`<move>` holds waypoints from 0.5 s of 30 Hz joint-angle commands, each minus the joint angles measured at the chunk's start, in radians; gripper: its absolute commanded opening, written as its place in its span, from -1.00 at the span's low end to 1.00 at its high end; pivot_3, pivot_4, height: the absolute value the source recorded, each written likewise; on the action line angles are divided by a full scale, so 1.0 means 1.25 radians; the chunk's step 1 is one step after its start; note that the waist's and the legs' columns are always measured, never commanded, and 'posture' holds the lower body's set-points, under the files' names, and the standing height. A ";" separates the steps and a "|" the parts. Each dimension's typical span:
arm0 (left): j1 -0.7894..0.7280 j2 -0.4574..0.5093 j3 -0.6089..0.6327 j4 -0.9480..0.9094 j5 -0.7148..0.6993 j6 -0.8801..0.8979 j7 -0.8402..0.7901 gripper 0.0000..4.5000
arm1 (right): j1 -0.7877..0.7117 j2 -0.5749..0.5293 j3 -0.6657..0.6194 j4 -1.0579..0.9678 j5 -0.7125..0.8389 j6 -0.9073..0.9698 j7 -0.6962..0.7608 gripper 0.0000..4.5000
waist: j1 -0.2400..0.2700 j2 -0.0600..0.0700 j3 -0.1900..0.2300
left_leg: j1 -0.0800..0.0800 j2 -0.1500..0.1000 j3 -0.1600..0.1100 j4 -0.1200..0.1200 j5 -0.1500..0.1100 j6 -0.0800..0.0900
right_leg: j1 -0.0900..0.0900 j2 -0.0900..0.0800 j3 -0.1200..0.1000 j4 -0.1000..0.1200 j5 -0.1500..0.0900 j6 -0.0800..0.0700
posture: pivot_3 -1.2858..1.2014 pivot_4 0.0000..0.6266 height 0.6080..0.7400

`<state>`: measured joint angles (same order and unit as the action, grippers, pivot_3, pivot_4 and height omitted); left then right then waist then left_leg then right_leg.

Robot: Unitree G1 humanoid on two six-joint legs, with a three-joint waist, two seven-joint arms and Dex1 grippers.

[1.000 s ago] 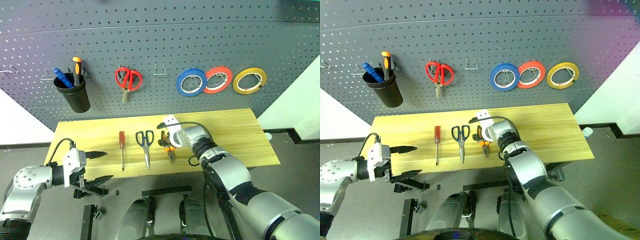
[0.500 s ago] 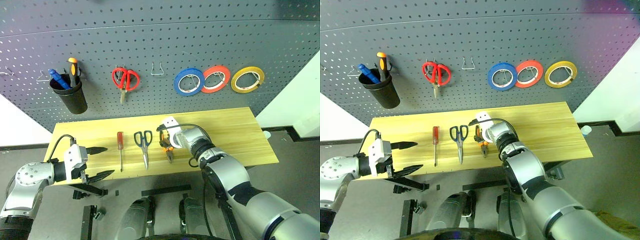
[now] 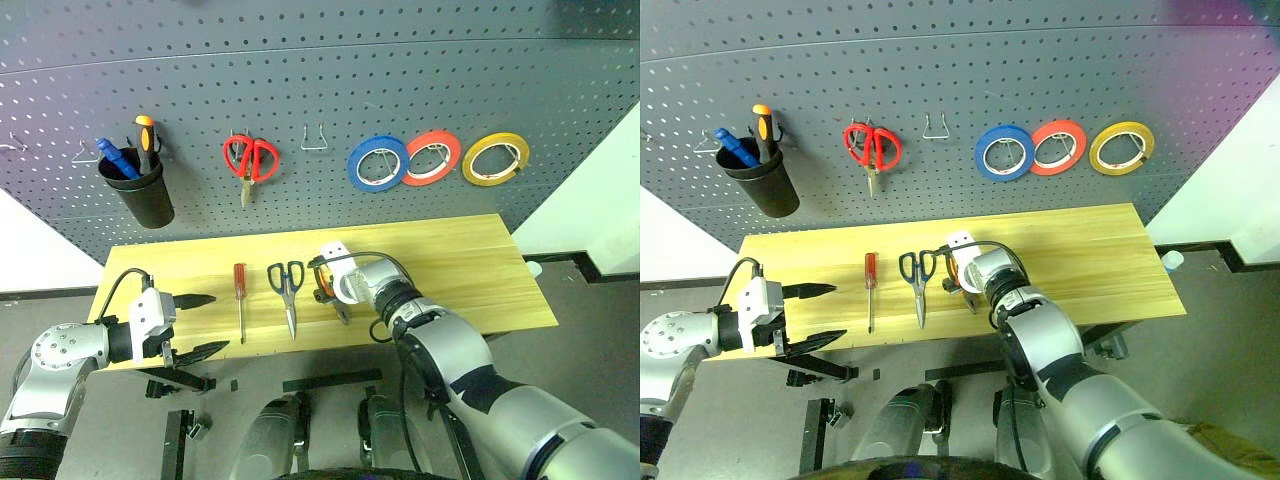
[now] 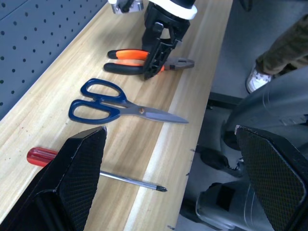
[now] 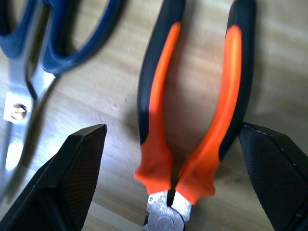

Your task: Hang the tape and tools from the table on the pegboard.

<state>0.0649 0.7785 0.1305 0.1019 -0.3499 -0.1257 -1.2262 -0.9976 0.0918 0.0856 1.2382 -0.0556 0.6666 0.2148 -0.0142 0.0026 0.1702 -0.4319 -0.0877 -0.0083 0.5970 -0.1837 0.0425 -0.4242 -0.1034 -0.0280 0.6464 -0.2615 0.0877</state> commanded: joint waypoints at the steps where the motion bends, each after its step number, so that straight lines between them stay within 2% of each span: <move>1: -0.004 0.002 0.006 -0.005 0.001 -0.018 -0.001 1.00 | -0.008 0.010 0.034 0.012 -0.037 -0.015 0.009 0.59 | 0.000 0.000 0.000 | 0.000 0.000 0.000 0.000 0.000 0.000 | 0.000 0.000 0.000 0.000 0.000 0.000 | 0.11 -0.51 0.89; 5: -0.005 -0.003 0.006 -0.002 0.005 -0.023 0.004 1.00 | -0.008 0.010 0.049 0.014 -0.053 -0.026 0.013 0.01 | -0.001 0.000 0.000 | 0.000 0.000 0.000 0.000 0.000 0.000 | 0.000 0.000 0.000 0.000 0.000 0.000 | 0.11 -0.53 0.89; 11: -0.012 -0.010 0.012 -0.007 -0.009 -0.019 0.005 1.00 | -0.033 -0.019 0.057 -0.047 -0.048 -0.013 0.099 0.00 | 0.000 -0.001 -0.001 | 0.000 0.000 0.000 0.000 0.001 -0.001 | 0.000 0.001 0.000 0.000 0.000 0.000 | 0.12 -0.62 0.89; 15: 0.012 -0.003 0.055 -0.090 -0.122 0.069 -0.023 1.00 | 0.051 -0.140 0.080 -0.586 0.065 0.191 0.339 0.00 | 0.006 -0.001 -0.001 | -0.004 0.000 0.000 0.001 0.001 -0.002 | -0.004 0.001 0.000 0.002 0.000 0.001 | 0.13 -0.70 0.89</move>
<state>0.0728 0.7669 0.1479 0.0446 -0.4327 -0.0719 -1.2424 -0.9174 -0.0501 0.1830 0.7868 -0.0380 0.8269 0.5362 -0.0067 0.0015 0.1689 -0.4415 -0.0880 -0.0085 0.5991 -0.1819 0.0403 -0.4325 -0.1028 -0.0285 0.6488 -0.2608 0.0888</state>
